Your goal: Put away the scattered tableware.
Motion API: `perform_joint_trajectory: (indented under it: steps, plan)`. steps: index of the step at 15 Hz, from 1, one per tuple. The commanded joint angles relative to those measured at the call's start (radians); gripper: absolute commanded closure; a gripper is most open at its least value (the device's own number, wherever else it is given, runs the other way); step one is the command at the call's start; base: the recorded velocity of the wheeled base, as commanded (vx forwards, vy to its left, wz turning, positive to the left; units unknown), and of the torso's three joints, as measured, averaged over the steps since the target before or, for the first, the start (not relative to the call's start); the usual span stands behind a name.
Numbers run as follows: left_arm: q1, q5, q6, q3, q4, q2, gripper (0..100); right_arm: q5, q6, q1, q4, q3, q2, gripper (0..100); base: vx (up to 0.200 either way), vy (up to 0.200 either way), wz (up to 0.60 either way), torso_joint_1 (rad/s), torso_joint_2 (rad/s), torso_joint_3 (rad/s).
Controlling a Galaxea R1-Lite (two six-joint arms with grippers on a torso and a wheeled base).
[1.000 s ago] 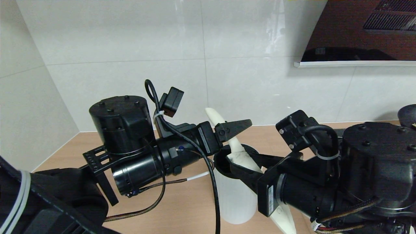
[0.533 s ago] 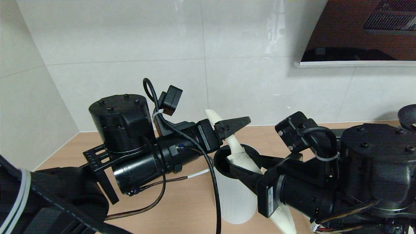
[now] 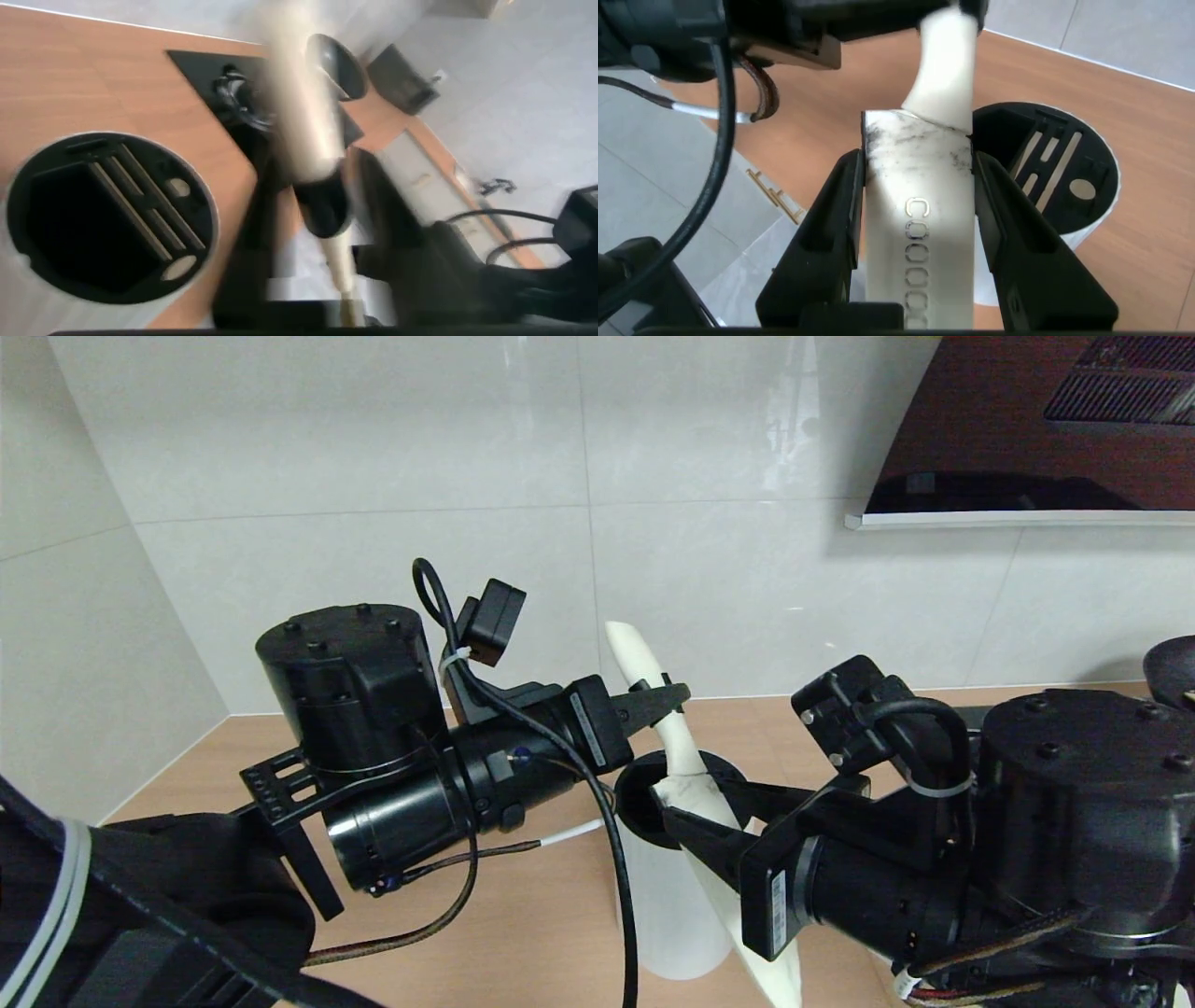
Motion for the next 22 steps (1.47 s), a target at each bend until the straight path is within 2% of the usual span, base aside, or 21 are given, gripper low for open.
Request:
perform_joint_trajectory:
  steps: [1, 11, 12, 17, 19, 20, 21, 22]
  plan:
    - [0.002, 0.0, 0.0, 0.001, 0.0, -0.003, 100, 0.0, 0.0, 0.0, 0.0, -0.001, -0.006, 100, 0.0, 0.0, 0.0, 0.0, 0.0, 0.0]
    - [0.005, 0.002, -0.006, -0.001, 0.0, -0.008, 100, -0.019, 0.0, -0.006, 0.0, -0.005, -0.006, 100, 0.0, 0.0, 0.0, 0.0, 0.0, 0.0]
    - [0.006, 0.002, -0.006, -0.002, 0.0, -0.008, 100, -0.019, 0.002, -0.006, 0.0, -0.007, -0.006, 0, 0.0, 0.0, 0.0, 0.0, 0.0, 0.0]
    - [0.009, 0.005, -0.007, -0.008, 0.0, -0.011, 100, -0.02, 0.002, -0.012, -0.034, -0.002, -0.009, 0, 0.0, 0.0, 0.0, 0.0, 0.0, 0.0]
    - [0.031, 0.005, -0.007, -0.013, 0.0, -0.034, 100, -0.022, -0.001, -0.034, -0.035, -0.002, -0.031, 0, 0.0, 0.0, 0.0, 0.0, 0.0, 0.0]
    - [0.068, 0.002, -0.006, -0.015, 0.0, -0.068, 100, -0.026, -0.032, -0.109, -0.037, -0.002, -0.071, 0, 0.0, 0.0, 0.0, 0.0, 0.0, 0.0]
    - [0.078, 0.0, -0.006, -0.016, 0.0, -0.082, 100, -0.023, -0.05, -0.158, -0.037, -0.004, -0.089, 0, 0.0, 0.0, 0.0, 0.0, 0.0, 0.0]
    - [0.127, 0.0, -0.004, -0.034, 0.001, -0.121, 100, 0.018, -0.083, -0.296, -0.035, -0.007, -0.134, 0, 0.0, 0.0, 0.0, 0.0, 0.0, 0.0]
